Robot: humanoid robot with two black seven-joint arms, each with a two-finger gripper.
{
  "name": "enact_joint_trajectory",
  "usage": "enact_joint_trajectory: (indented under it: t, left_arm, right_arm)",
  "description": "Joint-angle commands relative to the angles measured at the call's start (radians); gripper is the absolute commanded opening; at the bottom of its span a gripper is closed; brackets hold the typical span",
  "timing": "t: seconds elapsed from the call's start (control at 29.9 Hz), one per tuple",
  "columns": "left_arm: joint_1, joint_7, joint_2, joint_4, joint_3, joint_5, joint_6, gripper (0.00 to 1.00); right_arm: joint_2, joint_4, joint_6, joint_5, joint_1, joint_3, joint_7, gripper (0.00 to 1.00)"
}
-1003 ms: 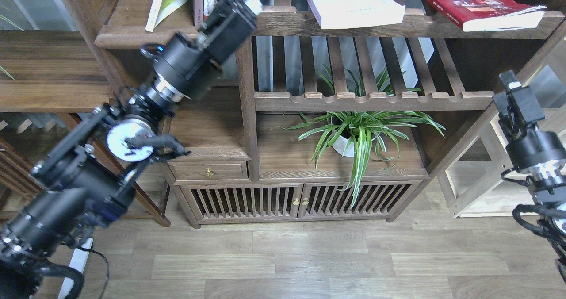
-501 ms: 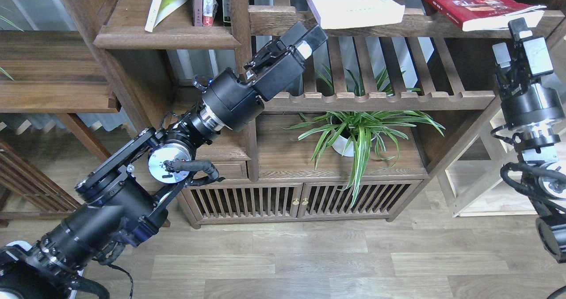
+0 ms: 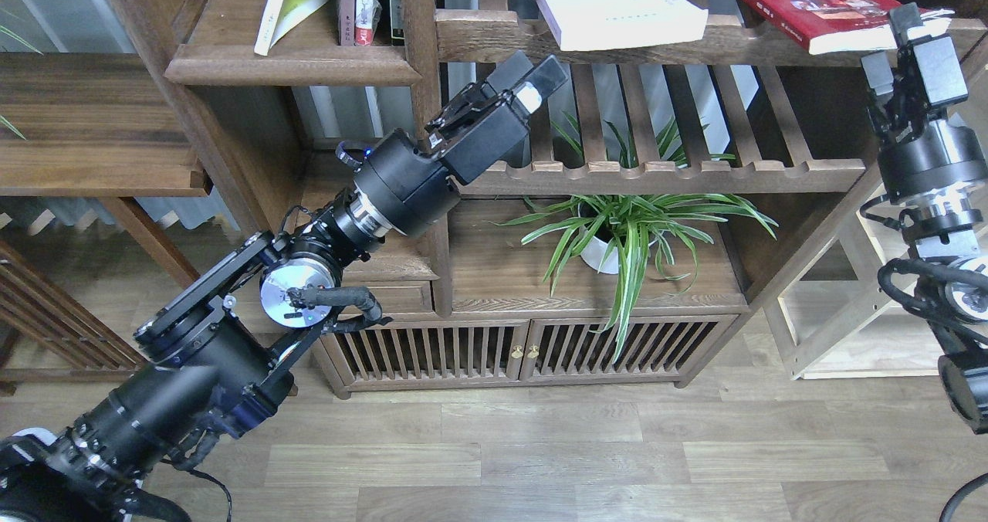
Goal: Organize books on shelf
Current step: 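Withdraw the left arm and raise the right gripper toward the red book, then grasp the red book on the top shelf with the right gripper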
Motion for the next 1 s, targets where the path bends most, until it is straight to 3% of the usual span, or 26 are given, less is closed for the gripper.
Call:
enact_joint_trajectory:
  t: [0.0,0.67,0.97]
  left_arm:
    - [-0.002,0.0,0.0,-0.001,0.0,-0.002,0.0,0.99]
    - [-0.011,0.002,0.0,-0.001,-0.003,0.0,0.0,0.99]
    - [-0.011,0.002,0.0,-0.001,-0.009,-0.002,0.0,0.99]
  right_arm:
    - [0.008,-0.007,-0.005,0.0,0.0,-0.002,-0.004,0.96]
    - [0.007,-0.022,-0.154,0.003,0.072,0.003,-0.012,0.95]
    - [-0.016,-0.022,-0.218,0.006,0.081,0.004,-0.084,0.89]
